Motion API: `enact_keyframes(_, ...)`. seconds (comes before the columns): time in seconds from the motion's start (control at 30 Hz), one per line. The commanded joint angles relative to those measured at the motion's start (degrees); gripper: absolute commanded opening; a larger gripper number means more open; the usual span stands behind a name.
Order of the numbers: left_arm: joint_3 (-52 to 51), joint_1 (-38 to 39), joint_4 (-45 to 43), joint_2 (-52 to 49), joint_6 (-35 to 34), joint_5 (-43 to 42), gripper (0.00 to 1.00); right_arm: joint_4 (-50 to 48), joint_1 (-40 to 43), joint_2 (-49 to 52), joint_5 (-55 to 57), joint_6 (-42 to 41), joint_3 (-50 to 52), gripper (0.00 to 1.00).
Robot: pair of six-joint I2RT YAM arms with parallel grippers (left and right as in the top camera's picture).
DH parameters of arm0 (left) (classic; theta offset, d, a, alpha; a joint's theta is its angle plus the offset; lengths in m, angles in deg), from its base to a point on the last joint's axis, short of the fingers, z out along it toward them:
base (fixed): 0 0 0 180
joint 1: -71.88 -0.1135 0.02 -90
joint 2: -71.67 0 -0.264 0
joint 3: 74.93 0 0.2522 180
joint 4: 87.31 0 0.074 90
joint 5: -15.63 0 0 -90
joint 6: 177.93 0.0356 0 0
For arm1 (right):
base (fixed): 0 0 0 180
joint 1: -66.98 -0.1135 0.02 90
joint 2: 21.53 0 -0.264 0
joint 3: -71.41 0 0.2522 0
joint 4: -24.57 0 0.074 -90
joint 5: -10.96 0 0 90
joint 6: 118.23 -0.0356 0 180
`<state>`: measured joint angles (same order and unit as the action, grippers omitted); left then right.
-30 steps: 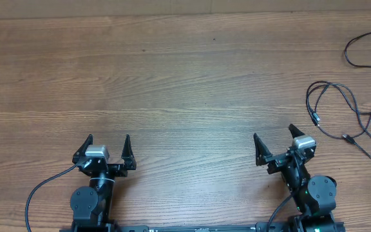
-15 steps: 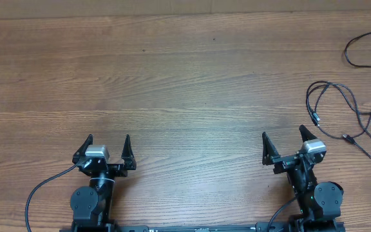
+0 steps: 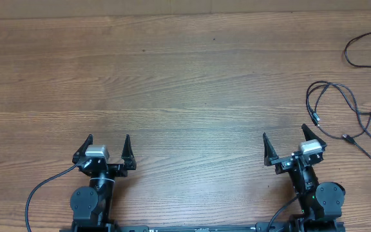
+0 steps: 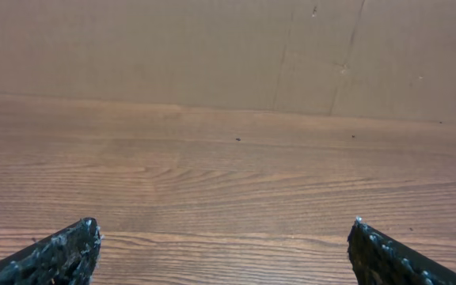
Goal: Untangle cables
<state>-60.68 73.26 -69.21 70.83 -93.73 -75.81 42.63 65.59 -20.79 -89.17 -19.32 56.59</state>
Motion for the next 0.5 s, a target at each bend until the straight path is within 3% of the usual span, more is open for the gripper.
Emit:
enact_keyframes(0.0,-0.2,-0.3,0.1,0.6,-0.4,0.3,1.00,-0.3,0.5,-0.6,0.2,1.9,0.6,1.00)
enact_keyframes(0.17,-0.2,-0.3,0.1,0.6,-0.4,0.3,1.00,-0.2,0.5,-0.6,1.9,1.0,0.6,1.00)
enact_keyframes(0.33,-0.2,-0.3,0.1,0.6,-0.4,0.3,0.99,0.6,1.7,-0.6,8.7,-10.6,0.6,1.00)
enact_keyframes(0.47,-0.2,-0.3,0.1,0.6,-0.4,0.3,1.00,0.6,1.9,-0.6,8.6,-12.2,0.6,1.00)
